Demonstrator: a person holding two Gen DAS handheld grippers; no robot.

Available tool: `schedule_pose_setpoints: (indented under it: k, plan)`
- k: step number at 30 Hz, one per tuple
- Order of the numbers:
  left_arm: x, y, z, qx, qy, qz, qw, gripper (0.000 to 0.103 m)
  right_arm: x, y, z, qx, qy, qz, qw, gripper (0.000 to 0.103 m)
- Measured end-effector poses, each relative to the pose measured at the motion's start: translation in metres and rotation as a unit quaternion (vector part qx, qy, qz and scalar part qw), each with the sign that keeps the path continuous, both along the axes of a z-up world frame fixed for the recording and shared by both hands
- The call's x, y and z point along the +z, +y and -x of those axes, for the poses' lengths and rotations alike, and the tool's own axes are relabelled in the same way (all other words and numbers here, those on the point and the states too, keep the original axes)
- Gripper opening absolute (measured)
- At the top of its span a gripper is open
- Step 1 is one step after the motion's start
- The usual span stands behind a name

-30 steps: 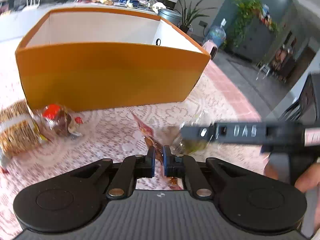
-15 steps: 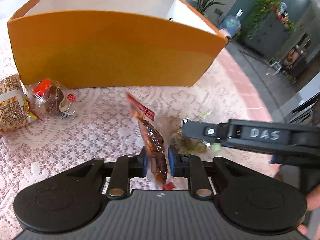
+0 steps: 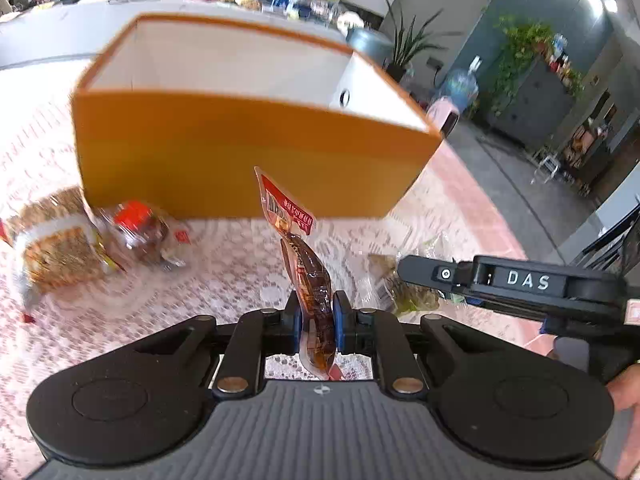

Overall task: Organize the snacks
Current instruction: 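Carry the meat packet and green-snack bag over the orange box with both tools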

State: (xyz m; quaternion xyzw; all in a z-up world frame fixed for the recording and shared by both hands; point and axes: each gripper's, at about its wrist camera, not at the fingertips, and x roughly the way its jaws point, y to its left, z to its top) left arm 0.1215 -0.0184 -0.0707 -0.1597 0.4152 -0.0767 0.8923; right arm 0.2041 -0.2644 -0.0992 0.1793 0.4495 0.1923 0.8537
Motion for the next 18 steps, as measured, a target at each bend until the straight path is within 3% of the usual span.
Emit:
schedule_pose_setpoints:
  k: [9,18]
  plan:
    - [0.048,0.029,0.011,0.027,-0.054,0.009,0.9981,0.017,0.030,-0.008,0.022,-0.026,-0.064,0.009,0.998,0.030]
    - [0.086,0.042,-0.023,0.015,-0.084,-0.004,0.9963,0.017,0.070,-0.006,0.010,-0.028,-0.100,0.003,0.995,0.030]
